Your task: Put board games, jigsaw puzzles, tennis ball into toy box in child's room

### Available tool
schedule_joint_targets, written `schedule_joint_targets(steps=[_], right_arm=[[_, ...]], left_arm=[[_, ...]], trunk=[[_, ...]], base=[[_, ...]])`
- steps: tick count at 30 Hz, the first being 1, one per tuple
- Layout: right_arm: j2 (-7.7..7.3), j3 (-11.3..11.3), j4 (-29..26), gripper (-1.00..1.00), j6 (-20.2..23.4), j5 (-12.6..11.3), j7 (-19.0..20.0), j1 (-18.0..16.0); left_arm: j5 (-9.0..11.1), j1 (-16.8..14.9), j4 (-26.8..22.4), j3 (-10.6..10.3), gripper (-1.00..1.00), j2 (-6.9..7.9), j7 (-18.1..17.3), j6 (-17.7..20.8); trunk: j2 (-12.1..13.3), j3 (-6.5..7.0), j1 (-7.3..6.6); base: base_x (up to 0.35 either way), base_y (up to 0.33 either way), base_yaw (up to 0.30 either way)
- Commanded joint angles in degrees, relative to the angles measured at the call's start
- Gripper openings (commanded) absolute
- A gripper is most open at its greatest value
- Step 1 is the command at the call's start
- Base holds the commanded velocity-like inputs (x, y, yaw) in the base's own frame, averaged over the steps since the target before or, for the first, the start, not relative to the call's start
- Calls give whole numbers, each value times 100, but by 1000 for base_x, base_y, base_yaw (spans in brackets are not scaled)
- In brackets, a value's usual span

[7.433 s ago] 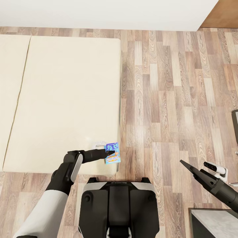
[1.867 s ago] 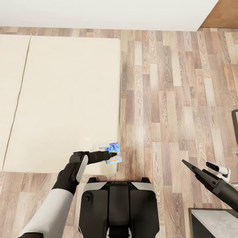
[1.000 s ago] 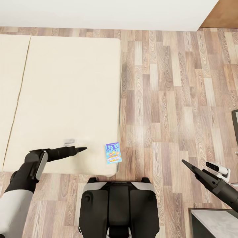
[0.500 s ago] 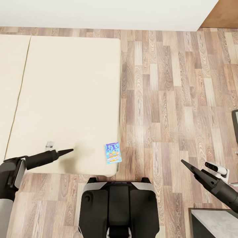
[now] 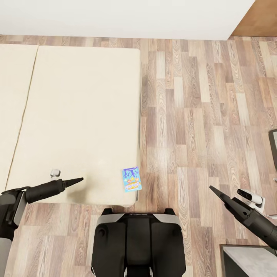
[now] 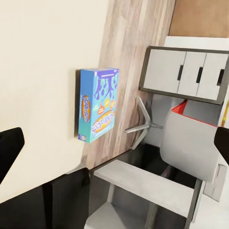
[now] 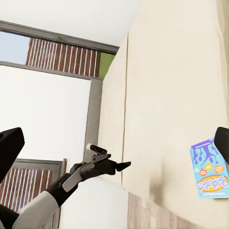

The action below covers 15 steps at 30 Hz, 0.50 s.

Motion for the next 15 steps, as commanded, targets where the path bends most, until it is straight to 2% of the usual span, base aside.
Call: schedule_joint_targets(steps=[1, 5, 15], right_arm=[[14, 0, -1, 100, 49, 27, 6, 6], [60, 2, -5, 100, 47, 192, 5, 16], [76, 15, -9, 100, 46, 249, 4, 18]], left_arm=[[7, 3, 0, 1, 100, 1, -17, 60], [4, 9, 2, 9, 100, 2, -21, 60], [-6, 10, 3, 19, 100, -6, -14, 52]], trunk=[[-8, 4, 4], [-8, 41, 4], [-8, 88, 4]], base=[[0, 0, 0], [0, 0, 0], [0, 0, 0]])
